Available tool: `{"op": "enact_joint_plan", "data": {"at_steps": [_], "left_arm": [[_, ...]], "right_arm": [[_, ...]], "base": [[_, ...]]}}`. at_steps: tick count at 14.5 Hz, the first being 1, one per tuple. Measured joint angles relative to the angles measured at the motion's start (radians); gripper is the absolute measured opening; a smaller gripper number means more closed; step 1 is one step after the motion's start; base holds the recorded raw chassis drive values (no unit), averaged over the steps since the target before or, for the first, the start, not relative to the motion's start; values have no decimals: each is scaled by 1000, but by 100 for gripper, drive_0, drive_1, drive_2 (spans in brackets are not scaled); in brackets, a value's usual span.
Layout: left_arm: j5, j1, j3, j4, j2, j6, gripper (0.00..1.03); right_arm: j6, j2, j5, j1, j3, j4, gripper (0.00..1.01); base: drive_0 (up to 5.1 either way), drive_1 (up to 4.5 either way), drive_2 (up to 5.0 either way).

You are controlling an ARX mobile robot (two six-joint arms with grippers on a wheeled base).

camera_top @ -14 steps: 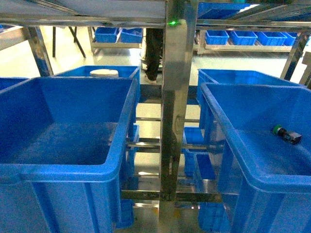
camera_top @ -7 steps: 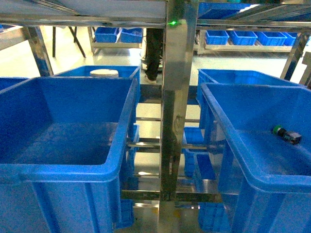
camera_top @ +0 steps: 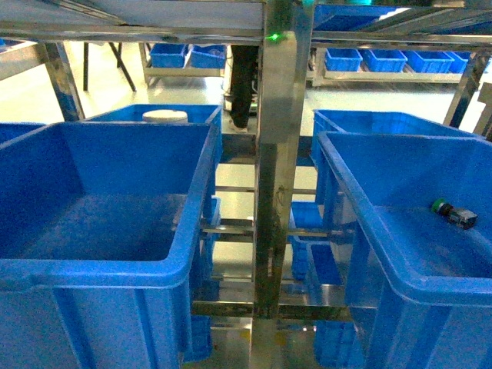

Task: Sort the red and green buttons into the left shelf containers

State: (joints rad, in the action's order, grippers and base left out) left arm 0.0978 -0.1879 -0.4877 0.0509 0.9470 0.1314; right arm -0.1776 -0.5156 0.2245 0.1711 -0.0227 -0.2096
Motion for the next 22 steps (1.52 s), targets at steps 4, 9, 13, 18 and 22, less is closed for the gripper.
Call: {"op": "enact_joint_plan", "data": {"at_steps": [4,9,13,18,22], "left_arm": [[-156,90,-99,-57,221,-44,31],[-182,127,-191,-82,445,-115,31],[-185,150,-325,-104,653,-148,31],[-185,179,-511,-82,869,-193,31],[-211,212,-588,-66,912,-210,73]], "right_arm": [[0,0,0,0,0,0,98],[0,0,0,0,0,0,98],[0,0,0,0,0,0,98],[0,0,0,0,0,0,98],[0,0,0,0,0,0,98]], "base": [[0,0,0],[0,0,0],[0,0,0],[0,0,0],[0,0,0]]}}
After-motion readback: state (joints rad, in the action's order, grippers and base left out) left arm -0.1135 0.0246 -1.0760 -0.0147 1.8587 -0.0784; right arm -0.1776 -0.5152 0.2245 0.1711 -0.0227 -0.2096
